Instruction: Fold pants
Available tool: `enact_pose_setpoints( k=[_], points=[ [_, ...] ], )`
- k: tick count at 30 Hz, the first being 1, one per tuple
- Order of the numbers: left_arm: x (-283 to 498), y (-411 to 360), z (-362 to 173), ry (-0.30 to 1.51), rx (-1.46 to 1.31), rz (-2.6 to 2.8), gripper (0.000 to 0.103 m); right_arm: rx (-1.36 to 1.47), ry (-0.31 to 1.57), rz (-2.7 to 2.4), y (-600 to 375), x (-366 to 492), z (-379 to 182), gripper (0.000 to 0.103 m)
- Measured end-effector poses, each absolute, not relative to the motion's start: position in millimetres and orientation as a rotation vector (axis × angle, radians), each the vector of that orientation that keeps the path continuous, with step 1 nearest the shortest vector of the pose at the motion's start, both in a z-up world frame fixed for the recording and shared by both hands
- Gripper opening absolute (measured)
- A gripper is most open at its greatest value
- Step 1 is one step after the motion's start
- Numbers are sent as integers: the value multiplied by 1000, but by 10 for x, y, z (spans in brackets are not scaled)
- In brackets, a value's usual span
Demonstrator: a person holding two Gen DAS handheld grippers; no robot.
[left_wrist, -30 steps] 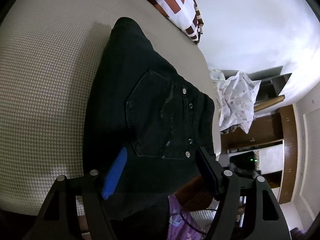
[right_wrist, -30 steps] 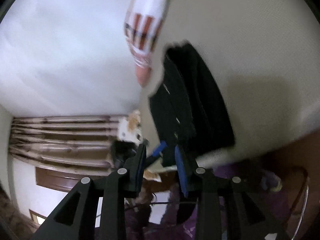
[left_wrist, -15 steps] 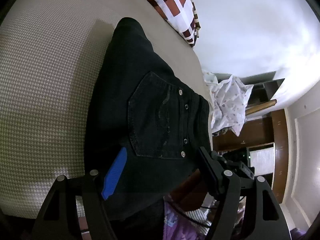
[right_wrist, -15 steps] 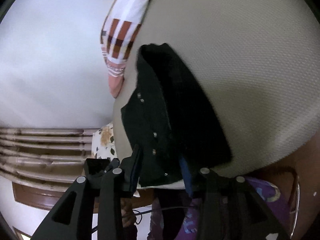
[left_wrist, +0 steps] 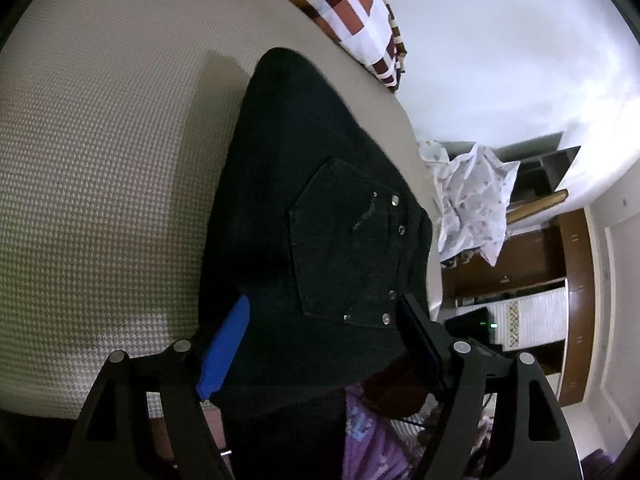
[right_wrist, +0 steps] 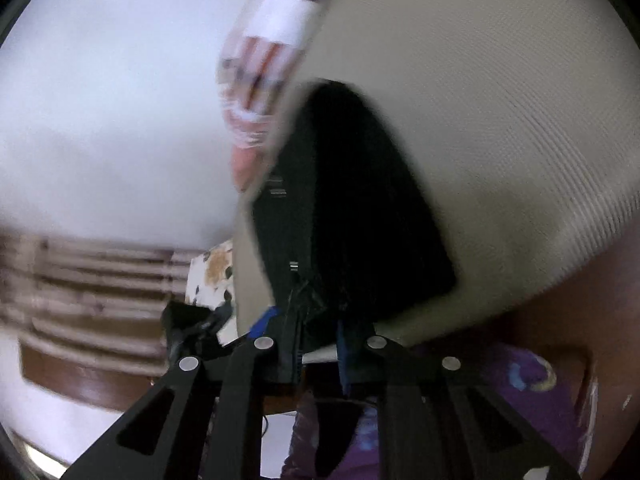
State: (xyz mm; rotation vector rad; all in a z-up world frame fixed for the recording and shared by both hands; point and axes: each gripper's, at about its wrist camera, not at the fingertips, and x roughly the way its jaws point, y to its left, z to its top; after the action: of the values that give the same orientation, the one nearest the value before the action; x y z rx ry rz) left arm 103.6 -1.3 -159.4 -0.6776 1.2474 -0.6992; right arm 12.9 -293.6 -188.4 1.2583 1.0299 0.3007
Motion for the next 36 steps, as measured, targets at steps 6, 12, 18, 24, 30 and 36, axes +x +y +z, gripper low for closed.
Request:
enact_pose_setpoints(
  k=[6, 12, 18, 24, 30, 36],
  points=[
    [1042, -60, -1602, 1234, -660, -691, 76, 1300, 1034, 320, -2959, 139, -1948, 12],
    [1037, -98, -1615, 1224, -653, -680, 76, 1223, 1039, 344, -3008, 137, -1781, 18],
    [1032, -60, -1641, 1223, -667, -680, 76, 1089, 1024, 271, -3187, 155, -1519, 38],
    [989, -12, -1655, 1211, -670, -668, 77, 1015, 1028, 237, -3416, 368, -1413, 70],
    [986, -42, -1578, 1202, -665, -670, 77, 823, 1082, 296, -3199, 770, -1437, 78],
    [1043, 135, -1330, 1146, -534, -653, 77, 687, 1134, 387, -3123, 1152, -1551, 78]
  ],
)
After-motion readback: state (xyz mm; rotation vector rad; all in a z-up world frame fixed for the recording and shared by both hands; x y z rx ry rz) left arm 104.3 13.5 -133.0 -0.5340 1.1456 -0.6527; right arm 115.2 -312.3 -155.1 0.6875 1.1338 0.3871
